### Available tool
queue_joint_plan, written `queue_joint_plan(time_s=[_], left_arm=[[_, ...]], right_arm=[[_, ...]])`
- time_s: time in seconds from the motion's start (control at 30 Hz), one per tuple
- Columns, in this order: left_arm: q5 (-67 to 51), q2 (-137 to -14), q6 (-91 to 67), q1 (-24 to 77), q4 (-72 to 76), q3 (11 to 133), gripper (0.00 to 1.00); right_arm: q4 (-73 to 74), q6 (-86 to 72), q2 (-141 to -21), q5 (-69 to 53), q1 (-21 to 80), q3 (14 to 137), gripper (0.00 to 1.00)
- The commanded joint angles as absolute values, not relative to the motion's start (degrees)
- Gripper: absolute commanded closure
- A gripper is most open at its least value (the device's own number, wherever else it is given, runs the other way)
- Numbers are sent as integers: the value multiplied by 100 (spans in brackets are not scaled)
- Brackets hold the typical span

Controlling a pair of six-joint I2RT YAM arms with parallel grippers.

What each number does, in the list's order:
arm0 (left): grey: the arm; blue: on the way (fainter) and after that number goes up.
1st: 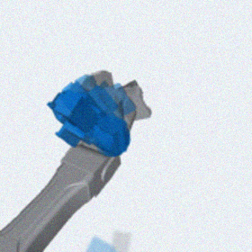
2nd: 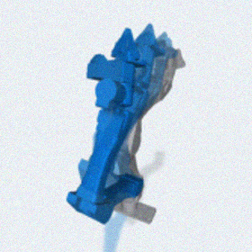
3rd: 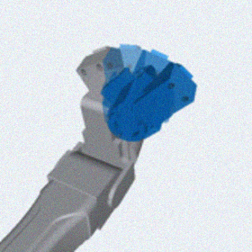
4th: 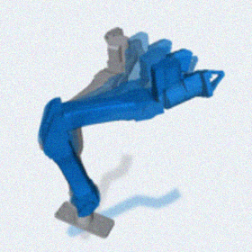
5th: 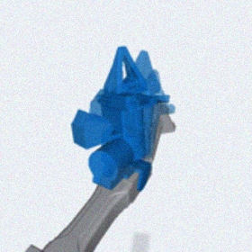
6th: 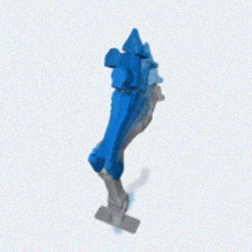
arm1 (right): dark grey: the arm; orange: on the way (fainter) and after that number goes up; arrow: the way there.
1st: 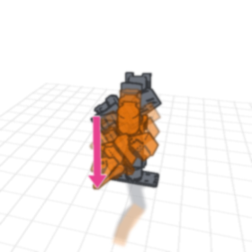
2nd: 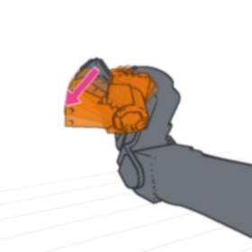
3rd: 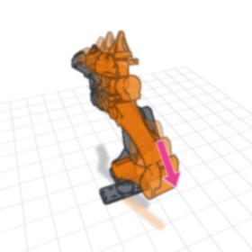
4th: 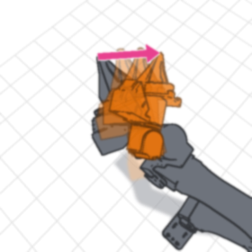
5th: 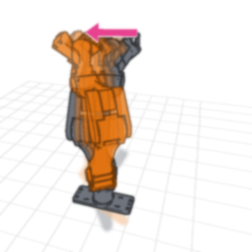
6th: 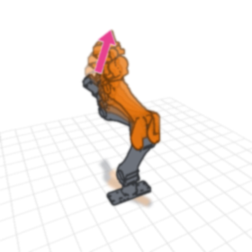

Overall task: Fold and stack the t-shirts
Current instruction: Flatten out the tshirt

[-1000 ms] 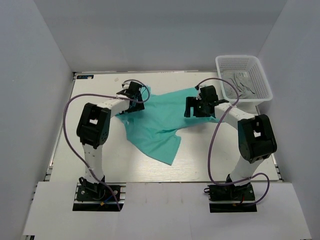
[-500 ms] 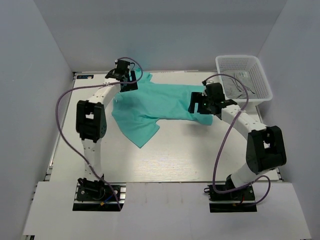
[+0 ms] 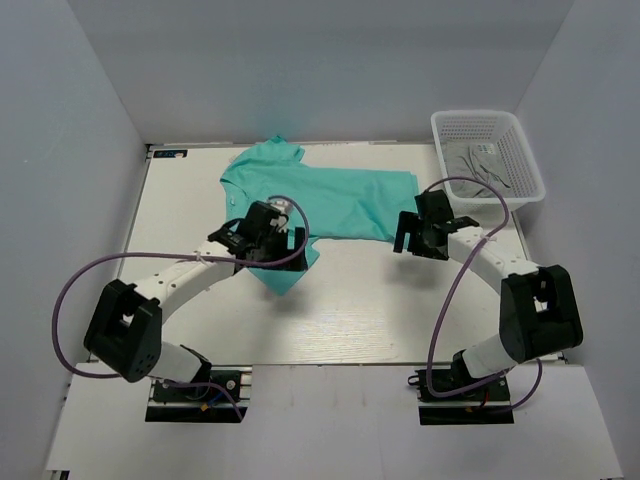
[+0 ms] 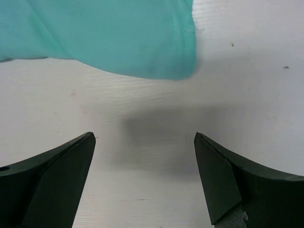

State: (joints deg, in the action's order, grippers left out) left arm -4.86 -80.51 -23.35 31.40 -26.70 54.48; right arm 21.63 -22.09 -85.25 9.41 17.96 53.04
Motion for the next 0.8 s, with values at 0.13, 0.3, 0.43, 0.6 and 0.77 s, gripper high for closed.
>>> queue_joint_plan(time_s=[0.13, 0.3, 0.43, 0.6, 0.77], left_arm=[[210, -8322, -2742, 3691, -3155, 5089, 0], [562, -8674, -2742, 3814, -3156, 4949, 2], [563, -9017, -2742, 3867, -2998, 4896, 13], [817, -9351, -2742, 3867, -2857, 4773, 46], [1239, -9782, -2689, 3815, -2804, 4930, 74]], right_arm=[[2013, -2364, -8647, 1450, 1758, 5220, 10], [1723, -2224, -9148, 1695, 1749, 5413, 11], [1679, -2163, -9605, 1652, 1714, 5660, 16], [1450, -2118, -9852, 1565, 1723, 5906, 26], [1142, -2013, -9809, 1520, 1723, 6029, 31]])
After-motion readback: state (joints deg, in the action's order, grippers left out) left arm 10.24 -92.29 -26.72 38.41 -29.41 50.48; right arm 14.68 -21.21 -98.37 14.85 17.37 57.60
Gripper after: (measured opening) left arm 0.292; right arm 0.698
